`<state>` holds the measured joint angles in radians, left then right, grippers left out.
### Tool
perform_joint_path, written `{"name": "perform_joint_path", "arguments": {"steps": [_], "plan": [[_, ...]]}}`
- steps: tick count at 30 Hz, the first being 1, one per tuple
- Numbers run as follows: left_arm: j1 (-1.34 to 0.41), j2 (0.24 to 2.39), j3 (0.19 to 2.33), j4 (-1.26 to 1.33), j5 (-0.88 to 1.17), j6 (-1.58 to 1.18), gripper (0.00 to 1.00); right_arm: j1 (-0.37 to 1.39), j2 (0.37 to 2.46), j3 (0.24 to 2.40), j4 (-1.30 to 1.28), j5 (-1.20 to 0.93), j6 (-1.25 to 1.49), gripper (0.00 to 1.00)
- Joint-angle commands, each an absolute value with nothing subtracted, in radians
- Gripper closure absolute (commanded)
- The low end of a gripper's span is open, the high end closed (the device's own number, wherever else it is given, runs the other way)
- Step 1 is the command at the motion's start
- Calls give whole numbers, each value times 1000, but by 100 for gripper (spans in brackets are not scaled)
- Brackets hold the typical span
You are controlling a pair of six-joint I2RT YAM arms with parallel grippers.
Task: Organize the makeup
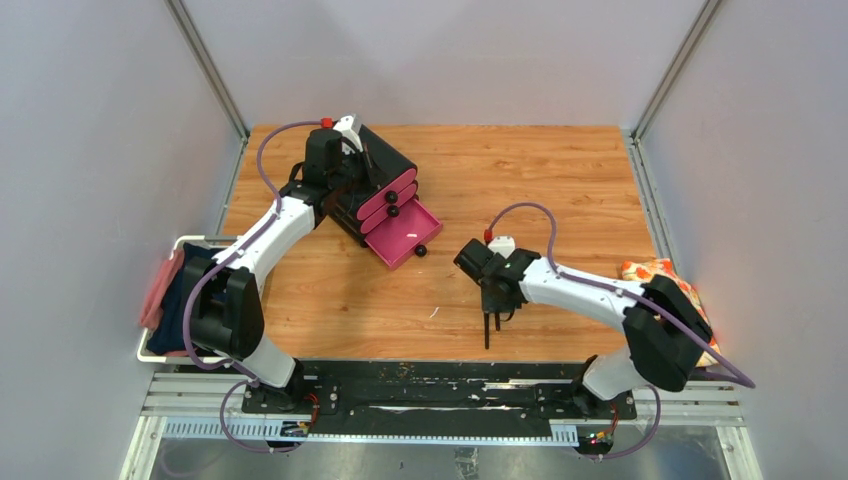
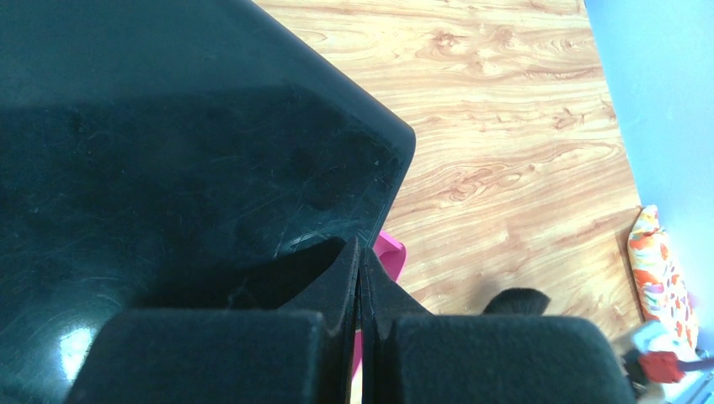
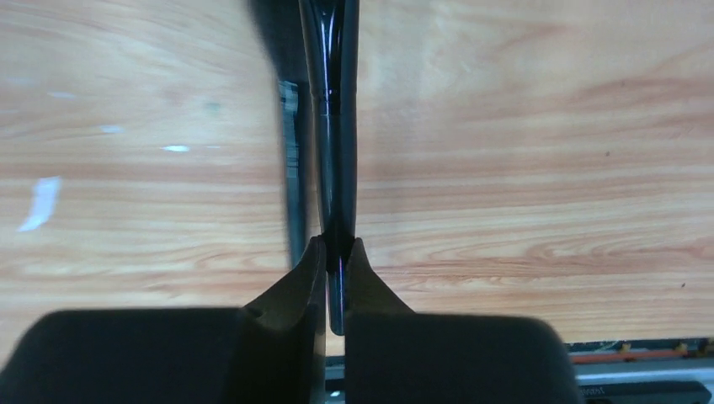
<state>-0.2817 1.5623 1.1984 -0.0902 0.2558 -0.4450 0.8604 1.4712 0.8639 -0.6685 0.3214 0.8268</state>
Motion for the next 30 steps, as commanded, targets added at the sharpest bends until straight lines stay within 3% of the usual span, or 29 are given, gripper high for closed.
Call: {"name": "perform_joint_path", "arguments": {"steps": [1,15,30], "plan": [[-275,1591,1155,-247,238,-429,100,885,1382,1011,-679,326,706,100],[-275,1574,1157,-268,219,-415,100,869,1700,1406,-595,-226,587,100],[-275,1556,1137,-253,230,-425,100,821,1900,1552,-594,-420,630,100]]}}
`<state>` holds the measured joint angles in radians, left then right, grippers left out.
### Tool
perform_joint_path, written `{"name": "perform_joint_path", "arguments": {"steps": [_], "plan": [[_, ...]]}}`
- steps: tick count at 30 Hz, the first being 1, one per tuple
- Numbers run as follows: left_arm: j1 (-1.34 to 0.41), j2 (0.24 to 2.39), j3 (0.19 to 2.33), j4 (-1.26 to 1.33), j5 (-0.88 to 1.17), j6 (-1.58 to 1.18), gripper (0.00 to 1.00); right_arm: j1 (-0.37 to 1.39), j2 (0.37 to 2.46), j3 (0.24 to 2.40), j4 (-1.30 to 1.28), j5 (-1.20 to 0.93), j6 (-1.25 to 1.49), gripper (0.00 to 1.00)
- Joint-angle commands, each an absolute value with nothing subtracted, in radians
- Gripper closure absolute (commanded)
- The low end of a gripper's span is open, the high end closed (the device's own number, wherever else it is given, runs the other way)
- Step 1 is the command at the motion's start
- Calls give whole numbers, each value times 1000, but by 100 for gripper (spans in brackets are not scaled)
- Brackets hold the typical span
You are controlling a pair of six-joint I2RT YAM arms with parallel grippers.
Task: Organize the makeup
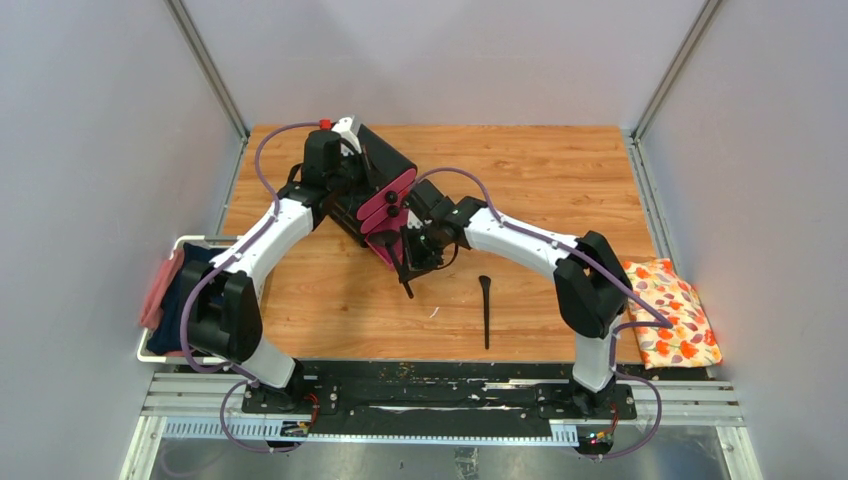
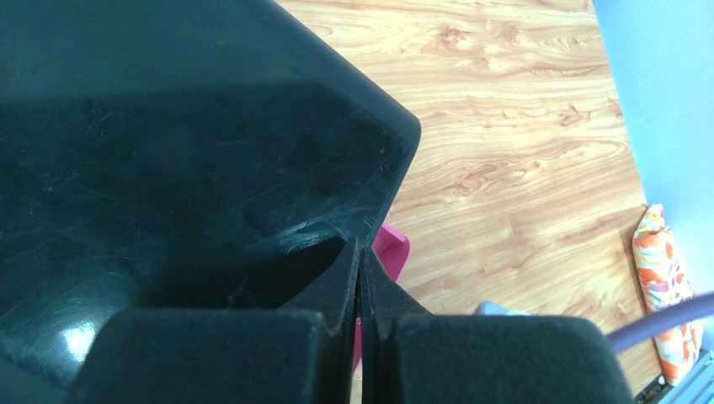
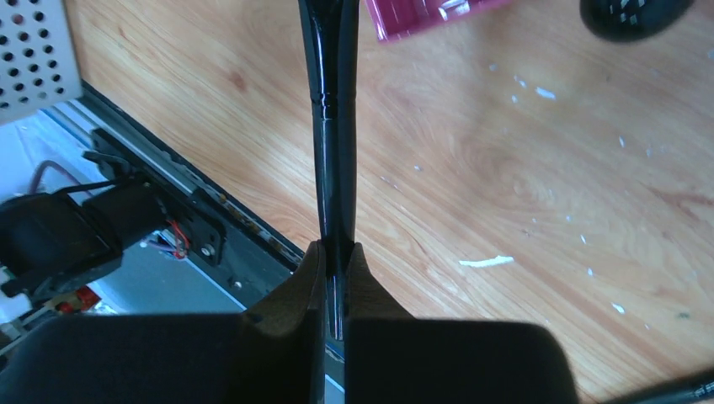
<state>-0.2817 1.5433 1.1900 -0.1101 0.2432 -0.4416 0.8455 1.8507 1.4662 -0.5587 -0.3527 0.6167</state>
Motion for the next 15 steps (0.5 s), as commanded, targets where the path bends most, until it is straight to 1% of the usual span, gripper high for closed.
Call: {"name": "perform_joint_path", "arguments": {"steps": [1,8,15], "plan": [[-275,1553,1138,-253,229,-424,100,816,1917,1587,-628,-414,626,100],[-275,1546,1132,-247,231,-428,100,798,2013,1769,-869,-332,588,100],[-275,1541,1132,-241,242,-431,100,791,2021,1767,-990,-242,539,100]]}}
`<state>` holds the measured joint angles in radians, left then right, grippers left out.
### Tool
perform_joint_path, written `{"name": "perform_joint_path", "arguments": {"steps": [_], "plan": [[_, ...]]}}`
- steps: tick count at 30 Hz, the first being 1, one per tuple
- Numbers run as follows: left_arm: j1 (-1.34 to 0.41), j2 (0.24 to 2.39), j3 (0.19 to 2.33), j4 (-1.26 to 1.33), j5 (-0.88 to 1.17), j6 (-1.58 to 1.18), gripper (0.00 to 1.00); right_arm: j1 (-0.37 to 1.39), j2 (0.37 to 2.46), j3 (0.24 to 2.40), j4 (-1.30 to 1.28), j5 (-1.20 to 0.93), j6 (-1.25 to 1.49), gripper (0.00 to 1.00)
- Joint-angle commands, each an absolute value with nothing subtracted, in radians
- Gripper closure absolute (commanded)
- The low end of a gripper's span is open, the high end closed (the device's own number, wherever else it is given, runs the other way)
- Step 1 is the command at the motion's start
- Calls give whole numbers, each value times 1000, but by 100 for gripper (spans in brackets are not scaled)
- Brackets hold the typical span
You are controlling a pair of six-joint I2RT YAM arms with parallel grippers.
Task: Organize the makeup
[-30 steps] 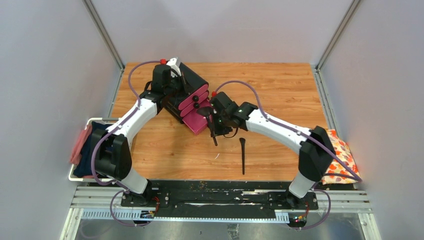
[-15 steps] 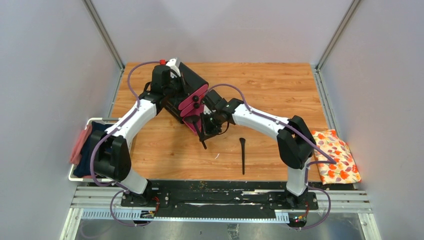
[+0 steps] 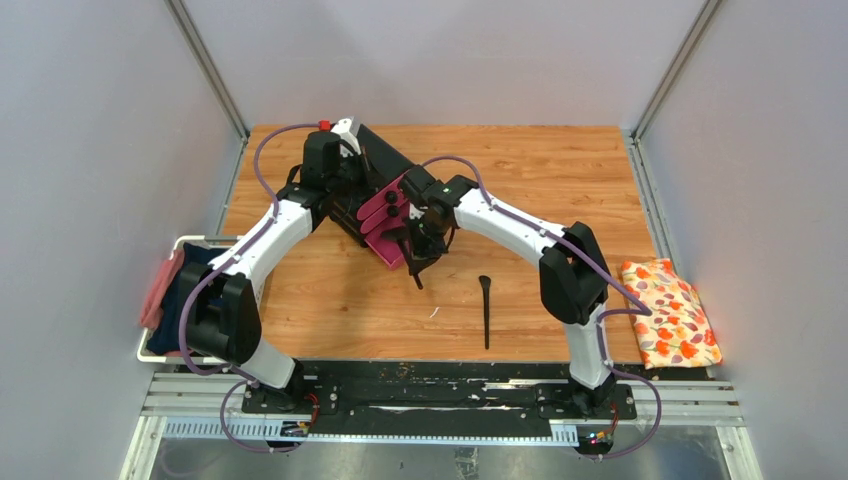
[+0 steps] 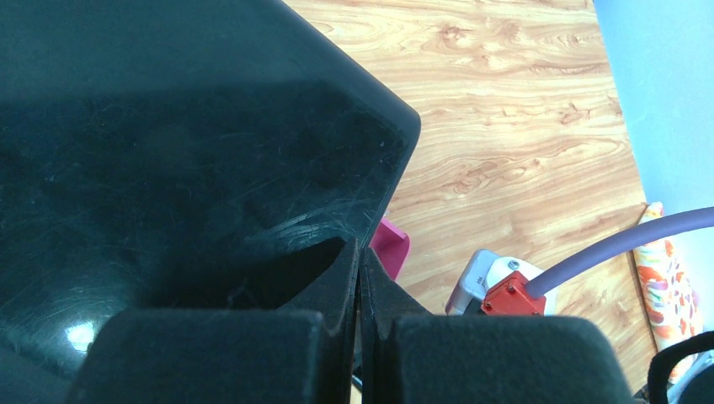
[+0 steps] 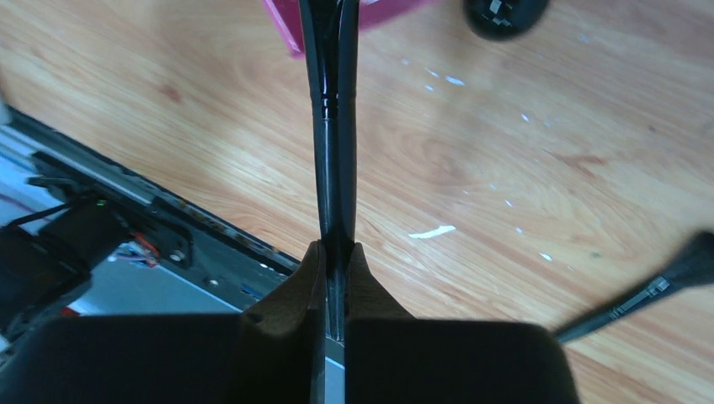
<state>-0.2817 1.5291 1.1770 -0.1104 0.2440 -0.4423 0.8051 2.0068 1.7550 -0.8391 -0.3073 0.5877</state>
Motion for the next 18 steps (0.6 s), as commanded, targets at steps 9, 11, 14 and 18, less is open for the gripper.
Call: {"name": "perform_joint_path", "arguments": {"steps": [9,11,14,18], "plan": [[-275,1529,1121,-227,240,-434,100,763,2120,1931,-1107,-211,491,100],[-275,1529,1123,-226,243,-433,100,757,2160,1999,-1135,-204,488,100],[-275,1529,1121,-222,247,-436,100,748,2214,2104,-1171,-203,485,100],[-275,1534,1115,-211,258,-442,100,726,2302,2231,-1215,-227,491,100]]}}
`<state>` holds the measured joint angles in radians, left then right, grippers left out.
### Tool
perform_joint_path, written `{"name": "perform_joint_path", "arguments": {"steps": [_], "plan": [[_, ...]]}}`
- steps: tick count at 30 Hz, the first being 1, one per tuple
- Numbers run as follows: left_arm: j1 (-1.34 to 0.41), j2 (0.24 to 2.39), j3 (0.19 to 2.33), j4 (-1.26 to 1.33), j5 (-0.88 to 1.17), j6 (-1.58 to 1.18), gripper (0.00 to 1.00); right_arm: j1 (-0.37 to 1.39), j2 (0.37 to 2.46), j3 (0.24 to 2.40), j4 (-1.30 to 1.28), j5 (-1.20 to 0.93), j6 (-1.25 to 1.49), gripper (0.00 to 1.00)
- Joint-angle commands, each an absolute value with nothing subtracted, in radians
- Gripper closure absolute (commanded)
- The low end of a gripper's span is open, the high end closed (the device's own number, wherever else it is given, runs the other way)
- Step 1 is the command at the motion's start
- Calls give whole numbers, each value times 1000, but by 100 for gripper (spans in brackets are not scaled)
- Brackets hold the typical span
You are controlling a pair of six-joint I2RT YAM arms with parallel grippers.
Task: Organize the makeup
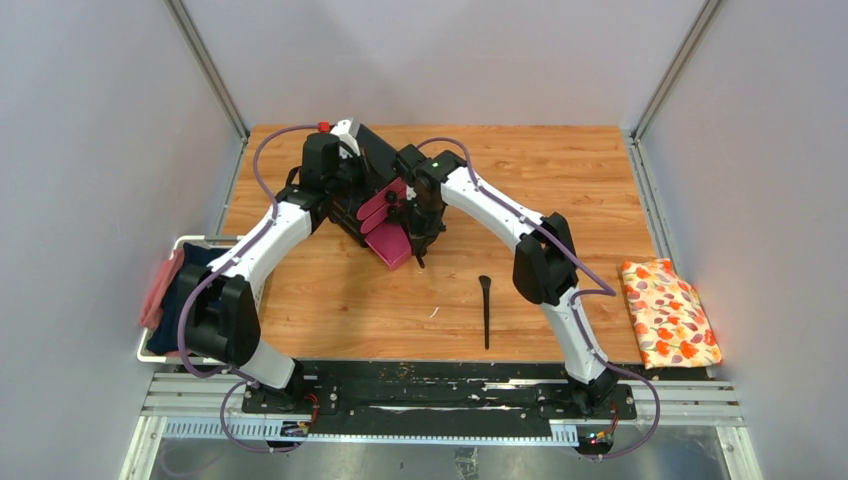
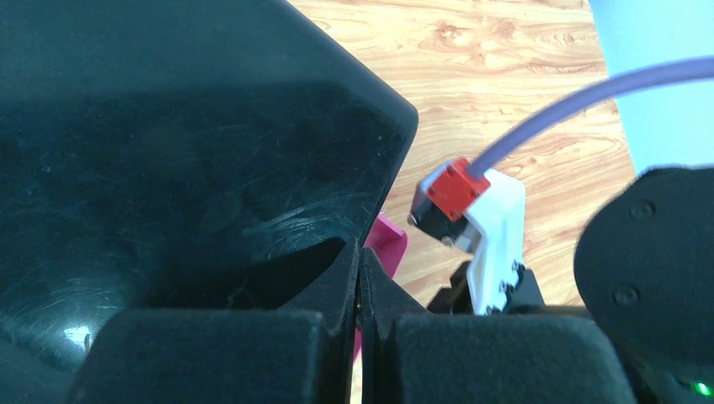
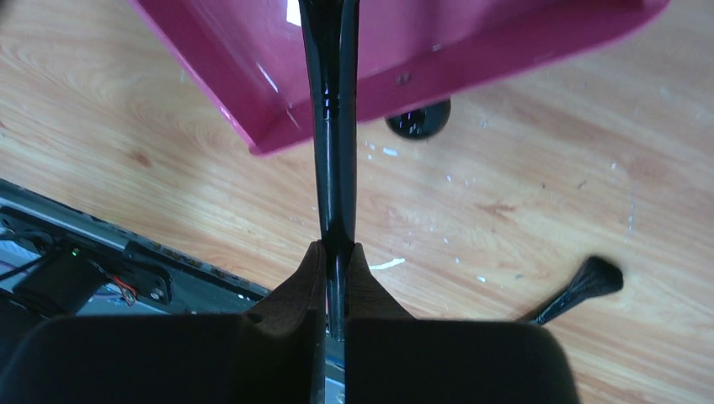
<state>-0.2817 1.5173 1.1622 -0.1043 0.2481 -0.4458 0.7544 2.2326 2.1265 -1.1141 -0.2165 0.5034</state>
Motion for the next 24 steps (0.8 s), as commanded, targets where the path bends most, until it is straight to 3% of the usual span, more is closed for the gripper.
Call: {"name": "perform_joint_path", "arguments": {"steps": [1,24], "plan": [[-275,1536,1114,-208,262,-444,100,721,2320,2258,-1221,-236,495,100],[-275,1542,1091,-192,268,-446,100,681,2438,2375,-1059,-315,599,100]]}}
